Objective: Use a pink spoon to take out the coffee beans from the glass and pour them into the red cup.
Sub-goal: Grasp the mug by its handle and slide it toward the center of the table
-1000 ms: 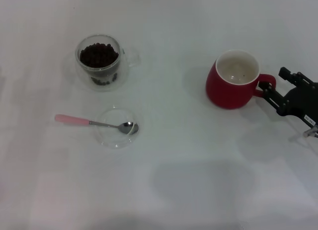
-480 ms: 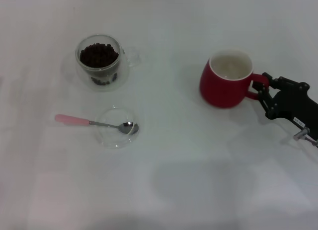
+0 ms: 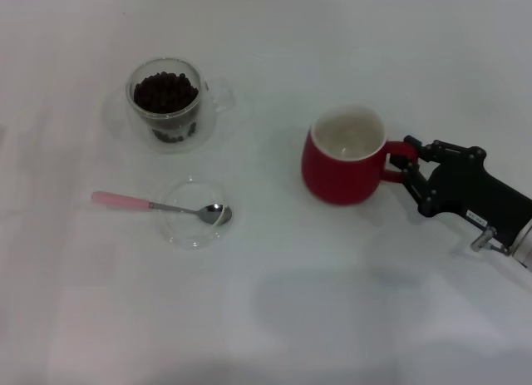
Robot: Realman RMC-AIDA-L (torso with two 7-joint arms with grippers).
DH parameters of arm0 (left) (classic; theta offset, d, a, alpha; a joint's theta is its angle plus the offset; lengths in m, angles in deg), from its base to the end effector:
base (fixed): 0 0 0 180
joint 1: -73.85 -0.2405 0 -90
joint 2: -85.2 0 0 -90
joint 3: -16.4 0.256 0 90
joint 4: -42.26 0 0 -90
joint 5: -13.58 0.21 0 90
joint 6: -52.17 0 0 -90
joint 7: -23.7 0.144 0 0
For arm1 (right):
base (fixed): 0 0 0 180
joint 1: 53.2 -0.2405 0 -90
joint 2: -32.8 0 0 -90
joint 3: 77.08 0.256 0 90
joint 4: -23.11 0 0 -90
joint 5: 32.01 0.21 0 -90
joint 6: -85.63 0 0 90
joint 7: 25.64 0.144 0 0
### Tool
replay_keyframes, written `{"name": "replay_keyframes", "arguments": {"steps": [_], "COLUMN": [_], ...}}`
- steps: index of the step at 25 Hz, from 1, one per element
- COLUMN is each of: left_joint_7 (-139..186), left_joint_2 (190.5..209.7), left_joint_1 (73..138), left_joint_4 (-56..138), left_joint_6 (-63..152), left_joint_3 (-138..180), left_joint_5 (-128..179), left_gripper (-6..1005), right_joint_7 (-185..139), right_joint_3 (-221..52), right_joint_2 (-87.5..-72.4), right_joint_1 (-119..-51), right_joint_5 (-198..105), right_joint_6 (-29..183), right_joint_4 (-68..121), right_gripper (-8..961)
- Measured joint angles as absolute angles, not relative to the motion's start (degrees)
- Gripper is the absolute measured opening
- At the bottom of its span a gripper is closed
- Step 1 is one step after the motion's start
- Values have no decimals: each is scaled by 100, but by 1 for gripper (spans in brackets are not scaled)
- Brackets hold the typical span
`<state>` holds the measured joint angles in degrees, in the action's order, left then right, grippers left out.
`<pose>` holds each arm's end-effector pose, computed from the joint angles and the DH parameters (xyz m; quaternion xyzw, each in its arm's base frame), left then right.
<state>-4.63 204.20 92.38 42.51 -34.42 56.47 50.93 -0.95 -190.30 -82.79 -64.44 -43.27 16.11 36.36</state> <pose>-0.3636 0.2692 0.0369 -0.5889 -0.2712 -0.4247 0.6319 0.3504 0.2356 -0.0553 -0.8547 0.2158 0.2625 0.3923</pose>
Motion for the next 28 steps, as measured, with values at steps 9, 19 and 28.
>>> {"name": "replay_keyframes", "arguments": {"steps": [9,19,28], "left_joint_7": [-459,-459,-459], "left_joint_2": [20420,20420,20420], "left_joint_1": [9262,9267,9266], "left_joint_4": [4252,4252,4252], "left_joint_6": [-3439,-3439,-3448], "left_joint_3": [5647,5679,5686], "left_joint_5": [5097,5132,5138], "left_gripper": [829,829,829], "right_joint_7": [-127,-267,-339], "right_joint_3": [-19577,-19971,-19958], "right_joint_2": [-8268,-8267,-8260], "right_joint_1": [-6407,-6403,-6389], "right_joint_5": [-4333,-4336,-4333], "right_joint_6": [1252,1107,1116], "right_joint_4": [3584,3577,3528], "right_gripper": [219,225,231]}}
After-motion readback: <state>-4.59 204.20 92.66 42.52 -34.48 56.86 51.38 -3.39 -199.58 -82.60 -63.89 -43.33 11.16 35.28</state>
